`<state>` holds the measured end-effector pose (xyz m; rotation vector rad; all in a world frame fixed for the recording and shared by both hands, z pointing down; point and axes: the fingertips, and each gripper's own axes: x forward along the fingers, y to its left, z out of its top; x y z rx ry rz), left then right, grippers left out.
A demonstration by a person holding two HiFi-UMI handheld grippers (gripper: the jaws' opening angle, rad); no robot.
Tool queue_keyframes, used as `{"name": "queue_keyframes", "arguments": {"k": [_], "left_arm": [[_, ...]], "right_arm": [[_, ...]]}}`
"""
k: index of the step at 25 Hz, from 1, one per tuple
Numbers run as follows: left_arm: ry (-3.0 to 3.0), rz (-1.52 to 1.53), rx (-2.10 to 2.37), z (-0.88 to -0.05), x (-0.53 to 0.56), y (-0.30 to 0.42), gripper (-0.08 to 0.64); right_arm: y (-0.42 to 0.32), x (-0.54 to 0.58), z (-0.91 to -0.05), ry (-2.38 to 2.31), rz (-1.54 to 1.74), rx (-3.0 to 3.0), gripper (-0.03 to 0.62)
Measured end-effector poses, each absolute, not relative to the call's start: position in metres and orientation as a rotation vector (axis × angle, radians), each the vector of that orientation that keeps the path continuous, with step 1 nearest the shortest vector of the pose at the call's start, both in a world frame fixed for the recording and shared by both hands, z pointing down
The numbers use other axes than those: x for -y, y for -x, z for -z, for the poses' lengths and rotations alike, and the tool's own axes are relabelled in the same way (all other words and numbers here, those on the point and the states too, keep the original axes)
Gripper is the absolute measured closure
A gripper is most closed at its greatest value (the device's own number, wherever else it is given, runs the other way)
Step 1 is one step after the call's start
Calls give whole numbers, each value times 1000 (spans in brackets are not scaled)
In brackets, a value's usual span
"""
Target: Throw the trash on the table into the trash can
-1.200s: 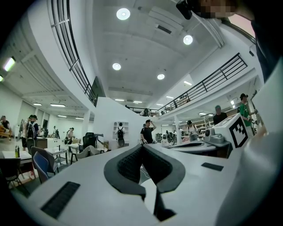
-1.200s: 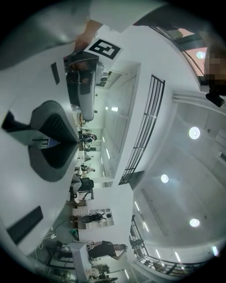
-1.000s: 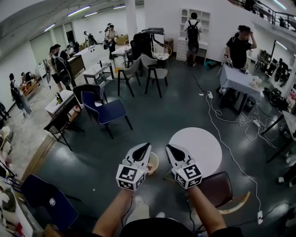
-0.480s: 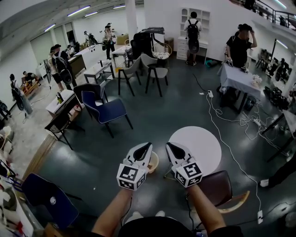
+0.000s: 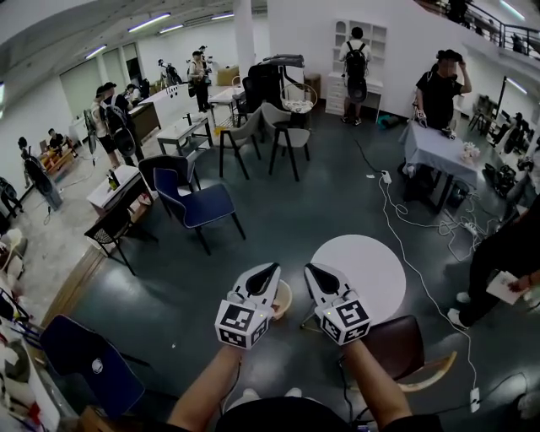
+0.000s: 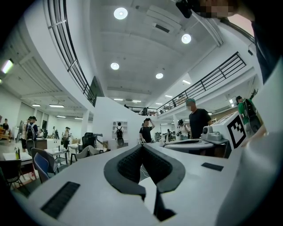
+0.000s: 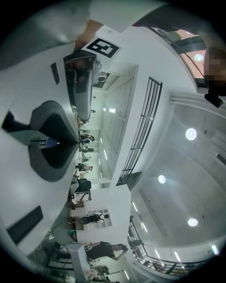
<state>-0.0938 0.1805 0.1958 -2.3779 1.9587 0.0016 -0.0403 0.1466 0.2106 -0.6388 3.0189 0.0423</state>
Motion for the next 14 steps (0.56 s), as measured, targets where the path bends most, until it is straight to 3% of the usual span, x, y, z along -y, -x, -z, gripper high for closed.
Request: {"name": "queue_keyframes", "arguments": {"k": [14], "left_arm": [[2373,-2,-1962,-206,-183,86,545]], "right_arm": [[35,-150,-221,646,-43,-3021,574]]}}
